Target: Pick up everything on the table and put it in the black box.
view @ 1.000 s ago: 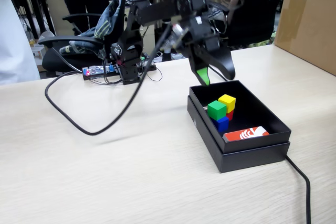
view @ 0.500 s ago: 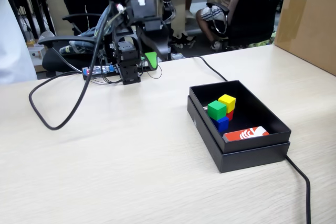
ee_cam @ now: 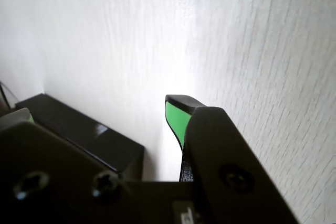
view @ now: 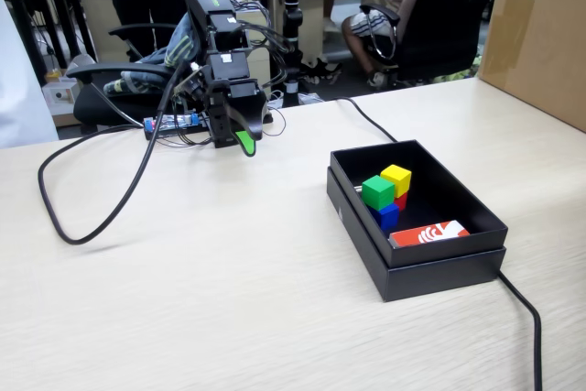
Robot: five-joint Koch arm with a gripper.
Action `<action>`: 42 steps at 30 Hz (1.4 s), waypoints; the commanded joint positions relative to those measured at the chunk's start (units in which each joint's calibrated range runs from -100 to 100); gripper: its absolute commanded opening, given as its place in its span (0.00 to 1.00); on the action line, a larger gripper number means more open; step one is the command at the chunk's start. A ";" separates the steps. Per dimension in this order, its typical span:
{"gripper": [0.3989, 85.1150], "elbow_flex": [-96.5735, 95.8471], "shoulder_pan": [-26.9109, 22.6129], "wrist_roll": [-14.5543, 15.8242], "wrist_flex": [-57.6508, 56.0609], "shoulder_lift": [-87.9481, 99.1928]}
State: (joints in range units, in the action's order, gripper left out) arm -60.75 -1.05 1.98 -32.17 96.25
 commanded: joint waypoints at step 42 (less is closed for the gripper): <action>0.59 -35.99 0.88 -2.54 31.78 3.75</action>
State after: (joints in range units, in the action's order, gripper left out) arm -95.25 -0.17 -0.37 1.82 99.87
